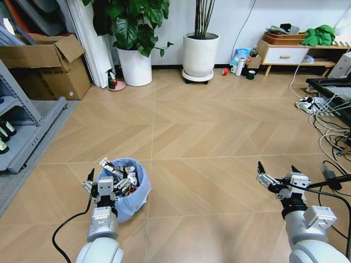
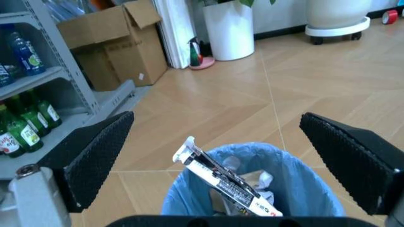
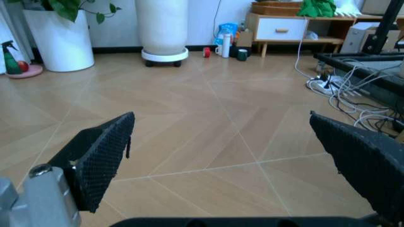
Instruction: Pick up the trash bin and place the garbage on the floor into it.
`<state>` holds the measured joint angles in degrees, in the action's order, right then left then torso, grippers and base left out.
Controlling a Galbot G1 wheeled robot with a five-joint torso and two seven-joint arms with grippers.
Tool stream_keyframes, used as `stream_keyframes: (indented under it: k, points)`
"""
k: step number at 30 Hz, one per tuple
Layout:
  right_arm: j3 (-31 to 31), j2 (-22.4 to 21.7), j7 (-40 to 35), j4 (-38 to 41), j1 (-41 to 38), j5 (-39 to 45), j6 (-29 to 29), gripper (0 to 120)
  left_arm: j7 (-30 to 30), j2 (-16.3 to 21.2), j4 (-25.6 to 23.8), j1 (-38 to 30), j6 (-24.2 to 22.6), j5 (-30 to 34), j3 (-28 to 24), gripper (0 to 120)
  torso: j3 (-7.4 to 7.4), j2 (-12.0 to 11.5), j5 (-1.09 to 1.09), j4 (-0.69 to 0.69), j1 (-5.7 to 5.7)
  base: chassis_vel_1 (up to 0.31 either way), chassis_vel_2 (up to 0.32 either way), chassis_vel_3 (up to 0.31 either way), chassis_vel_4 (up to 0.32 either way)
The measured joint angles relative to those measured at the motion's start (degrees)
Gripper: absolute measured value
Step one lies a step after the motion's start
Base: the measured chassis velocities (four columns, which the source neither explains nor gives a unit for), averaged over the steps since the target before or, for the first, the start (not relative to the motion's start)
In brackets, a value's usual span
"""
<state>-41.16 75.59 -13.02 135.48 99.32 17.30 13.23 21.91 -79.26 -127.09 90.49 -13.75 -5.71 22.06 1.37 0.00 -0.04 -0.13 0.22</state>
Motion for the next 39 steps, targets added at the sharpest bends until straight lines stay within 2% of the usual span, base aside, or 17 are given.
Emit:
stream_keyframes:
  k: [30, 39]
  points:
    - [0.16, 0.34, -0.27, 0.35, 0.15, -0.14, 0.78, 100, 0.09, 0.39, -0.27, -0.26, -0.55, 0.55, -0.12, 100, 0.0, 0.0, 0.0, 0.0, 0.0, 0.0, 0.0, 0.0, 0.0]
    - [0.03, 0.3, -0.22, -0.01, -0.17, -0.2, 0.04, 100, -2.19, 1.63, -0.07, -1.03, 0.52, 5.17, -0.58, 100, 0.0, 0.0, 0.02, 0.0, 0.0, -0.027, -0.021, 0.025, 0.019]
